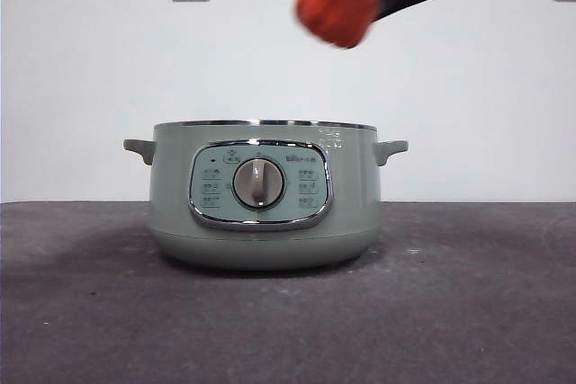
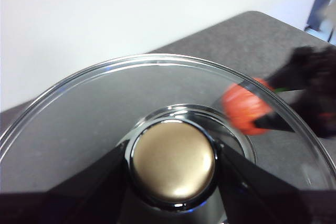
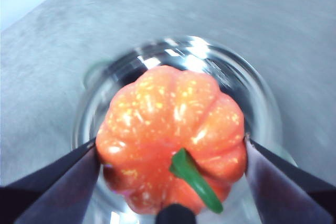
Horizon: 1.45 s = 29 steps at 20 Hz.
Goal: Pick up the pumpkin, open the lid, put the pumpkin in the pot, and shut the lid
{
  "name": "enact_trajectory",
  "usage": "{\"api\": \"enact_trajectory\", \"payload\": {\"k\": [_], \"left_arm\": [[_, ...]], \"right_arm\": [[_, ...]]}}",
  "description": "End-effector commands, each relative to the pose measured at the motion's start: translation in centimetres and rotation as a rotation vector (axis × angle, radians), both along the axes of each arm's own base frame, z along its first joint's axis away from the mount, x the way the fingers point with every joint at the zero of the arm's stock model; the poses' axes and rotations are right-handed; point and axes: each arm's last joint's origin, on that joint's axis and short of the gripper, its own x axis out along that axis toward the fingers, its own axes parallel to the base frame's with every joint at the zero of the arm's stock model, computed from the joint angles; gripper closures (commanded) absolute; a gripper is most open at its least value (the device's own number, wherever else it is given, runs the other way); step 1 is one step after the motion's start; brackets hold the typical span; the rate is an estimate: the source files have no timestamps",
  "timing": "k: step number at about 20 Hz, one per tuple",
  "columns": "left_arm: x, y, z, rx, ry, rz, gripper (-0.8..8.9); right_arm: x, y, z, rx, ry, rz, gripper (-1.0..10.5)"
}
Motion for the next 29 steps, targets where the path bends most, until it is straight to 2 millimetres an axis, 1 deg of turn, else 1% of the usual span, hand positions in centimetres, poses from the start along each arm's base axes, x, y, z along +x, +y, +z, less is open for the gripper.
{"api": "enact_trajectory", "payload": {"k": [1,3,4,6,8,10,14,17,19,20,22,23,24,25,27,29], "left_arm": [[-2.3,1.0,1.4,-0.02,-0.086,0.006,8.26],[-3.8,1.6,1.7,-0.027,-0.099,0.006,8.26],[-4.5,1.9,1.8,-0.03,-0.107,0.007,8.26],[-5.3,2.2,1.9,-0.031,-0.109,0.007,8.26],[-5.9,2.5,1.9,-0.031,-0.108,0.007,8.26],[-6.1,2.5,1.8,-0.028,-0.101,0.007,8.26],[-6.1,2.5,1.7,-0.024,-0.089,0.006,8.26],[-6.1,2.6,1.7,-0.022,-0.085,0.005,8.26],[-6.1,2.6,1.6,-0.019,-0.08,0.005,8.26],[-6.2,2.6,1.6,-0.018,-0.077,0.005,8.26],[-6.1,2.6,1.6,-0.018,-0.077,0.005,8.26],[-6.1,2.5,1.6,-0.018,-0.077,0.005,8.26],[-6.1,2.5,1.6,-0.018,-0.077,0.005,8.26],[-6.1,2.5,1.6,-0.018,-0.077,0.005,8.26],[-6.1,2.5,1.7,-0.021,-0.085,0.004,8.26],[-5.6,2.3,1.7,-0.024,-0.086,-0.001,8.26]], "right_arm": [[3.1,3.0,-1.4,-0.042,0.017,0.045,9.6],[5.5,5.3,-3.0,-0.068,0.04,0.068,9.6],[6.5,6.4,-4.2,-0.086,0.055,0.078,9.6],[7.8,7.9,-6.6,-0.134,0.078,0.104,9.6],[8.3,8.8,-8.9,-0.219,0.08,0.104,9.6],[8.6,9.4,-10.5,-0.275,0.09,0.113,9.6],[8.6,9.9,-12.5,-0.322,0.14,0.118,9.6],[8.4,9.8,-13.8,-0.41,0.188,0.112,9.6],[8.2,9.9,-13.9,-0.416,0.195,0.118,9.5],[8.1,10.0,-13.9,-0.416,0.194,0.12,8.0],[8.1,10.0,-13.8,-0.413,0.196,0.118,3.0],[8.1,10.0,-13.6,-0.406,0.194,0.111,2.7],[8.0,9.9,-13.0,-0.397,0.18,0.11,2.7],[7.9,9.8,-12.1,-0.381,0.156,0.106,2.7],[7.3,9.3,-9.5,-0.339,0.098,0.094,2.7],[6.2,8.2,-5.9,-0.288,0.038,0.045,2.7]]}}
